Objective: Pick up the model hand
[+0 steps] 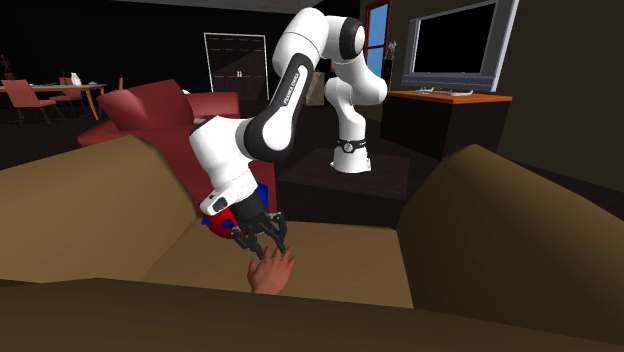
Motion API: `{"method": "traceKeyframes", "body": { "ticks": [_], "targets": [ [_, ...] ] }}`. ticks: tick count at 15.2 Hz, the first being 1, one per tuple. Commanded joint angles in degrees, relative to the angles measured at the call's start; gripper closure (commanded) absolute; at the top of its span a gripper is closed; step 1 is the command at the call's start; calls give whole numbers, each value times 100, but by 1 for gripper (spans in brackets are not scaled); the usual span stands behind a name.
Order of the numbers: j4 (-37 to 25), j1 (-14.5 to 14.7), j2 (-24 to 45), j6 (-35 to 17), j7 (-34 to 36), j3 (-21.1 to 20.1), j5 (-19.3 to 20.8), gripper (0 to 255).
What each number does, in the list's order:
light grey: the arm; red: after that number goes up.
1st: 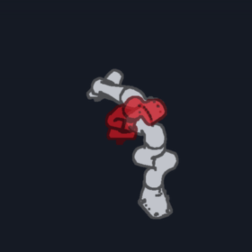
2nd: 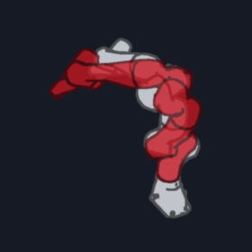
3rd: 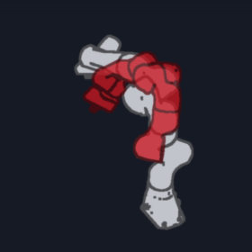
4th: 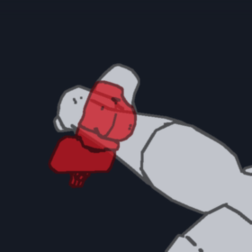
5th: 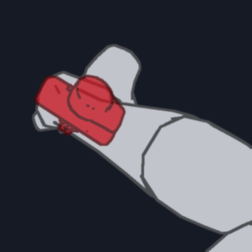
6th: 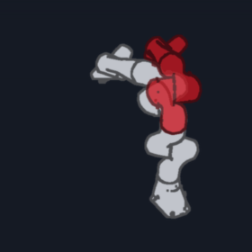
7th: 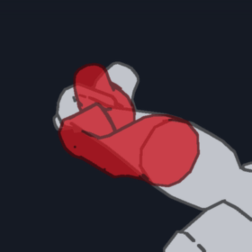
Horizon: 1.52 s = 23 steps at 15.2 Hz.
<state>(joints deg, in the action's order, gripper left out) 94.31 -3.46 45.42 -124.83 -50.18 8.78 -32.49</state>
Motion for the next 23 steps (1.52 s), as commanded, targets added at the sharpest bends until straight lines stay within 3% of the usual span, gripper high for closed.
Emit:
{"method": "traceKeyframes", "body": {
  "ticks": [1,8,23],
  "targets": [
    [-1,1,4,-6,-2,-2,-3,255],
    [-21,-8,18,2,-6,0,0,255],
    [161,89,-823,612,307,168,250,255]
  ]
}}
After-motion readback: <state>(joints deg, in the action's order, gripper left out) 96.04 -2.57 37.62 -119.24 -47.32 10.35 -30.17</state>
